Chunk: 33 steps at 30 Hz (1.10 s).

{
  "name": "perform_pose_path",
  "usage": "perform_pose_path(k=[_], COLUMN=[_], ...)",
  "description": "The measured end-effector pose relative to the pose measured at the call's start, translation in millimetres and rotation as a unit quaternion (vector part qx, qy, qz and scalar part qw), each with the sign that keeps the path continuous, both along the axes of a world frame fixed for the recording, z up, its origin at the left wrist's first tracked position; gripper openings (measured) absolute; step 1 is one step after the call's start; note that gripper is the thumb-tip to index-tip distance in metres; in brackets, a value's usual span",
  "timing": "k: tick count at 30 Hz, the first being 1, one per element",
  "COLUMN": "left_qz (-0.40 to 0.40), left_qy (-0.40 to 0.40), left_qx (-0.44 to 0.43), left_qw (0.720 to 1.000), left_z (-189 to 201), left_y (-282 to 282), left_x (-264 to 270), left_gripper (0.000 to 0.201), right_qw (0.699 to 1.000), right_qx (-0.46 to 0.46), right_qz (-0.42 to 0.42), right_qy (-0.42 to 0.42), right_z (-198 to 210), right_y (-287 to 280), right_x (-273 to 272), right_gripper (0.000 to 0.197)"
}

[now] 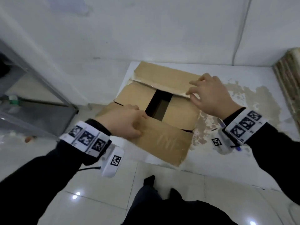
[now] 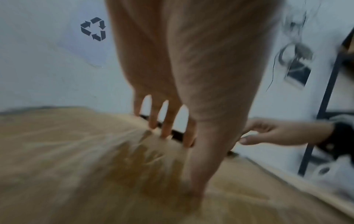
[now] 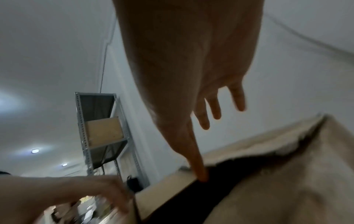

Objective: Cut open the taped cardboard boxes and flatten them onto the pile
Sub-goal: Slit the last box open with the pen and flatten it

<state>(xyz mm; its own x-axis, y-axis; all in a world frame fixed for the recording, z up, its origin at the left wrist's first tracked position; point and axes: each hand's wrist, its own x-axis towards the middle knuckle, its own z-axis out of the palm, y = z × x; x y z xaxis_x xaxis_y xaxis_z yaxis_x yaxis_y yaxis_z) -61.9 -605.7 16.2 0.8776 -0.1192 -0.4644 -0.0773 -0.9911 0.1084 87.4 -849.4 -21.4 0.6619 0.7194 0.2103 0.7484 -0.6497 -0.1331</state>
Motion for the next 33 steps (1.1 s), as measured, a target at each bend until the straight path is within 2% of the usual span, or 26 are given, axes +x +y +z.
perform_pose_path(k=[2, 3, 5, 6, 9, 12, 14, 16, 17, 19, 21, 22, 24, 25, 27, 28, 29, 30, 32, 33], left_qz=[-0.007, -0.025, -0.077, -0.100, -0.169, -0.242, -0.262, -0.255, -0.251, -0.263, -0.265, -0.265, -0.267, -0.262, -0.259, -0.268, -0.284, -0.300, -0.299, -0.274], left_qy=[-0.059, -0.104, -0.149, -0.157, -0.152, -0.157, -0.149, -0.147, -0.147, -0.156, -0.185, -0.192, -0.212, -0.214, -0.202, -0.202, -0.207, -0.212, -0.268, -0.319], left_qx=[0.020, 0.037, 0.077, 0.084, 0.066, 0.030, 0.032, 0.033, 0.031, 0.035, 0.035, 0.042, 0.048, 0.043, 0.050, 0.065, 0.084, 0.109, 0.121, 0.102], left_qw=[0.998, 0.994, 0.983, 0.979, 0.972, 0.957, 0.953, 0.955, 0.956, 0.951, 0.946, 0.944, 0.939, 0.940, 0.943, 0.940, 0.932, 0.924, 0.908, 0.902], left_z=[-32, -46, -62, -66, -74, -76, -79, -83, -86, -90, -97, -99, -102, -102, -98, -95, -91, -85, -68, -60], left_y=[8, 11, 16, 18, 22, 23, 25, 26, 27, 28, 29, 30, 30, 31, 30, 31, 32, 34, 44, 53], left_x=[-4, -4, 2, 9, 27, 41, 45, 45, 45, 42, 43, 43, 45, 45, 44, 43, 42, 41, 38, 38], left_gripper=[0.070, 0.075, 0.078, 0.077, 0.068, 0.053, 0.050, 0.052, 0.052, 0.051, 0.049, 0.048, 0.046, 0.045, 0.047, 0.051, 0.055, 0.060, 0.069, 0.071], right_qw=[0.992, 0.978, 0.952, 0.950, 0.972, 0.970, 0.963, 0.946, 0.937, 0.917, 0.904, 0.900, 0.915, 0.923, 0.890, 0.871, 0.870, 0.886, 0.947, 0.959], right_qx=[-0.118, -0.194, -0.299, -0.307, -0.212, -0.129, -0.102, -0.096, -0.112, -0.155, -0.203, -0.214, -0.245, -0.283, -0.402, -0.438, -0.444, -0.424, -0.298, -0.251], right_qz=[0.043, 0.049, 0.020, -0.008, -0.105, -0.206, -0.250, -0.289, -0.294, -0.291, -0.286, -0.291, -0.245, -0.179, -0.064, -0.052, -0.056, -0.051, -0.062, -0.089], right_qy=[0.031, 0.052, 0.061, 0.055, 0.011, -0.005, 0.031, 0.110, 0.154, 0.223, 0.246, 0.244, 0.208, 0.192, 0.203, 0.217, 0.208, 0.180, 0.100, 0.093], right_z=[3, -2, -12, -13, 12, 45, 57, 57, 41, 13, -11, -16, -21, -25, -24, -18, -12, 1, 37, 58], right_y=[12, 17, 23, 24, 21, 23, 31, 43, 50, 61, 73, 82, 107, 117, 131, 131, 124, 114, 89, 74], right_x=[-1, -2, -3, -3, -1, 19, 48, 77, 96, 114, 114, 103, 73, 60, 26, 13, 5, -1, -12, -19], right_gripper=[0.032, 0.030, 0.037, 0.042, 0.055, 0.063, 0.062, 0.064, 0.066, 0.077, 0.103, 0.105, 0.092, 0.083, 0.063, 0.058, 0.054, 0.052, 0.057, 0.054])
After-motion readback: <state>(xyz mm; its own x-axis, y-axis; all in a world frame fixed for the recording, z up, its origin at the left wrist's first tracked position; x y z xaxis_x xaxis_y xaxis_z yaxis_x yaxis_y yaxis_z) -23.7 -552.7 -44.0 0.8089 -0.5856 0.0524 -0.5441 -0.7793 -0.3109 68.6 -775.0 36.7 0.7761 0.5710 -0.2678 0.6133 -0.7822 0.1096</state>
